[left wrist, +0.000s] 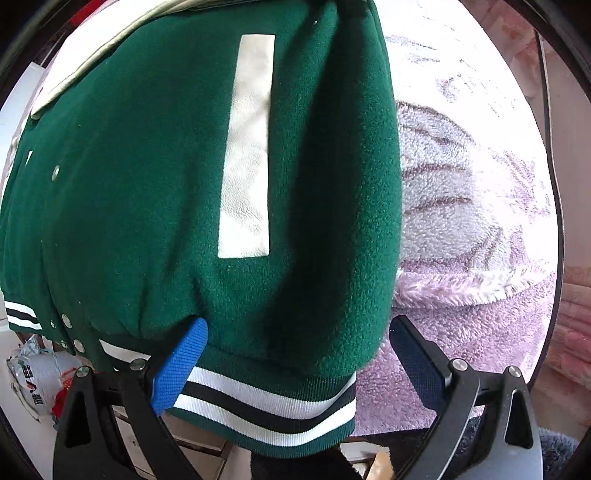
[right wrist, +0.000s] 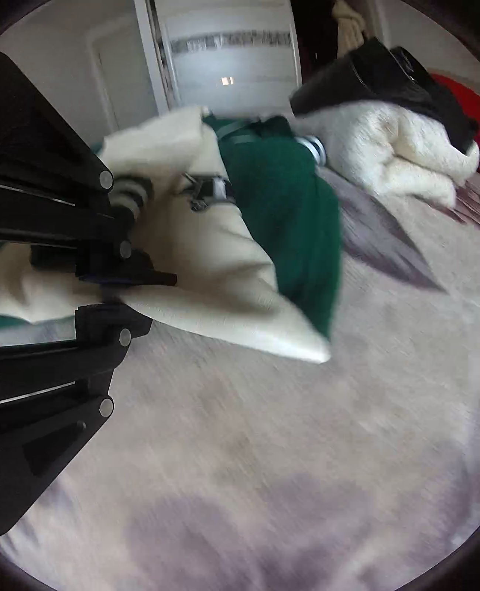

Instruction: Fold large clothes

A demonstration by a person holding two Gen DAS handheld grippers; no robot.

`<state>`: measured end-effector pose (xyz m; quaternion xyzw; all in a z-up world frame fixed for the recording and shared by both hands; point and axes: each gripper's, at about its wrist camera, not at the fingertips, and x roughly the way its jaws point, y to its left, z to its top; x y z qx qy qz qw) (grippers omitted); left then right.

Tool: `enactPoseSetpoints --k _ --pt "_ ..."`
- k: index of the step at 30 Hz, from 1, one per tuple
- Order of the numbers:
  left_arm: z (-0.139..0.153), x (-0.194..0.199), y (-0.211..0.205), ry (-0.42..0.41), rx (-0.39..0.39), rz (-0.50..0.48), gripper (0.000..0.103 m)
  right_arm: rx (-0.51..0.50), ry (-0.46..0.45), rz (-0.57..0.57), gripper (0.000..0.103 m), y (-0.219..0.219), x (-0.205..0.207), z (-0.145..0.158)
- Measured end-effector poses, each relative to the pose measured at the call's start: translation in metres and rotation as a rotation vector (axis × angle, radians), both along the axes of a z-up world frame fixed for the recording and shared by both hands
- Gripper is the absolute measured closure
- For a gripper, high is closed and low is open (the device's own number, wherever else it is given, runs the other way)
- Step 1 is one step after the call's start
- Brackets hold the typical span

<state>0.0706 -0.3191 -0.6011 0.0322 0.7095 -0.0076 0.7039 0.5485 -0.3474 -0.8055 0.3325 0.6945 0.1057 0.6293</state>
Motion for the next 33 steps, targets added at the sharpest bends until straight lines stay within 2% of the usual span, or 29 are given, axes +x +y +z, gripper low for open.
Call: enactPoseSetpoints --k 2,4,5,6,8,9,11,12,13,14,16,20,25,29,33 --pt "-0.001 -0.002 0.0 -0.003 0.007 0.005 0.003 0.038 0.037 -0.01 0.095 0.006 0.001 -0.007" --pt "-0.001 -0.005 -0.003 -0.017 0.026 0.015 0.013 0.036 0.045 0.032 0.091 0.01 0.006 -0.002" --pt "0.0 -0.005 -0.005 -0.028 0.054 0.019 0.026 0.046 0.066 0.037 0.083 0.011 0.01 -0.001" --pt "0.0 -0.006 -0.005 -0.042 0.053 0.02 0.03 0.066 0.082 0.037 0.08 0.013 0.012 -0.001" --pt "0.005 -0.009 -0.004 -0.078 0.034 0.02 0.059 0.088 0.085 0.05 0.059 0.013 0.019 0.002" --pt "0.009 -0.01 -0.005 -0.092 0.018 0.018 0.077 0.093 0.079 0.059 0.059 0.012 0.024 0.002" --pt "0.021 -0.015 -0.007 -0.123 0.004 0.02 0.085 0.092 0.091 0.065 0.058 0.006 0.022 0.004" --pt "0.03 -0.017 -0.005 -0.143 -0.009 0.032 0.087 0.091 0.083 0.062 0.06 0.01 0.016 0.006" --pt "0.036 -0.019 -0.002 -0.154 -0.023 0.047 0.087 0.07 0.068 0.073 0.078 0.016 0.015 0.007" --pt "0.046 -0.021 0.005 -0.17 -0.048 0.077 0.088 0.043 0.048 0.099 0.089 0.023 0.015 0.013" --pt "0.067 -0.024 0.021 -0.204 -0.09 0.13 0.089 0.001 0.014 0.129 0.094 0.031 0.009 0.029" --pt "0.11 -0.029 0.07 -0.261 -0.193 0.253 0.089 -0.046 -0.024 0.149 0.095 0.052 0.01 0.079" --pt "0.164 -0.04 0.141 -0.351 -0.264 0.341 0.089 -0.101 -0.11 0.261 0.096 0.124 0.03 0.168" --pt "0.189 -0.049 0.203 -0.411 -0.312 0.438 0.089 -0.137 -0.172 0.361 0.096 0.223 0.045 0.235" --pt "0.193 -0.06 0.263 -0.448 -0.363 0.548 0.089 -0.209 -0.222 0.458 0.096 0.342 0.053 0.27"
